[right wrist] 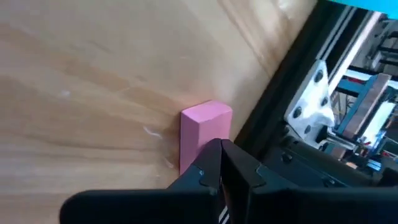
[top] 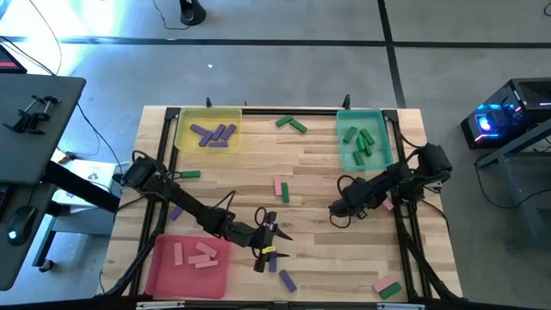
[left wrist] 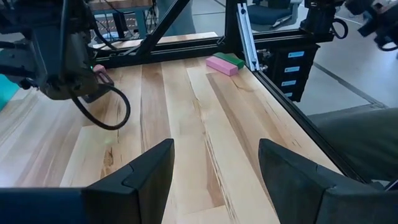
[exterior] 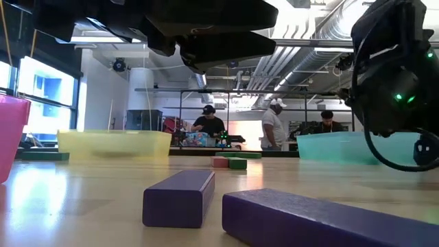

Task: Sort blocks
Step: Put the pink wooden block into the pink bin

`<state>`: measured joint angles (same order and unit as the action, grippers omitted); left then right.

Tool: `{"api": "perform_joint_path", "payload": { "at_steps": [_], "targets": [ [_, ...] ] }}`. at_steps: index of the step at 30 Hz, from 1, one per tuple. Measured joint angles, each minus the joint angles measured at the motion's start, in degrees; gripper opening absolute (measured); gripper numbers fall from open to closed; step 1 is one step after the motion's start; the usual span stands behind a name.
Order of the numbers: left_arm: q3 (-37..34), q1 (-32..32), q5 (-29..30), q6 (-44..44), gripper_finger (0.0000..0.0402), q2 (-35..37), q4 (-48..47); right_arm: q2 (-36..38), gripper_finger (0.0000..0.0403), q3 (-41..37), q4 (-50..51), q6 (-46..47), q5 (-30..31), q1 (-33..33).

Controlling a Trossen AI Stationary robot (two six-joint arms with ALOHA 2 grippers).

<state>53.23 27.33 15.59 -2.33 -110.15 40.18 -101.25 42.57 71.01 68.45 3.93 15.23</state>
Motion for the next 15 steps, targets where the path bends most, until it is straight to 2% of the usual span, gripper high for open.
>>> {"api": "perform_joint_path", "payload": {
  "at_steps": [4,7,11,15],
  "targets": [
    [0.0,-0.1,0.0,0.0,0.0223,0.0,0.0,0.6,0.0001,5.8,-0.3,0.1,0.6,1.5],
    [0.0,-0.1,0.0,0.0,0.0223,0.0,0.0,2.0,0.0000,11.9,-0.7,-0.4,4.7,3.1],
    [0.0,-0.1,0.0,0.0,0.0223,0.0,0.0,3.7,0.0000,19.7,-2.9,-3.4,11.9,5.9],
    [0.0,0.1,0.0,-0.5,0.0223,0.0,-0.1,5.6,0.0000,24.2,-4.6,-6.9,22.8,9.7]
  ]
}}
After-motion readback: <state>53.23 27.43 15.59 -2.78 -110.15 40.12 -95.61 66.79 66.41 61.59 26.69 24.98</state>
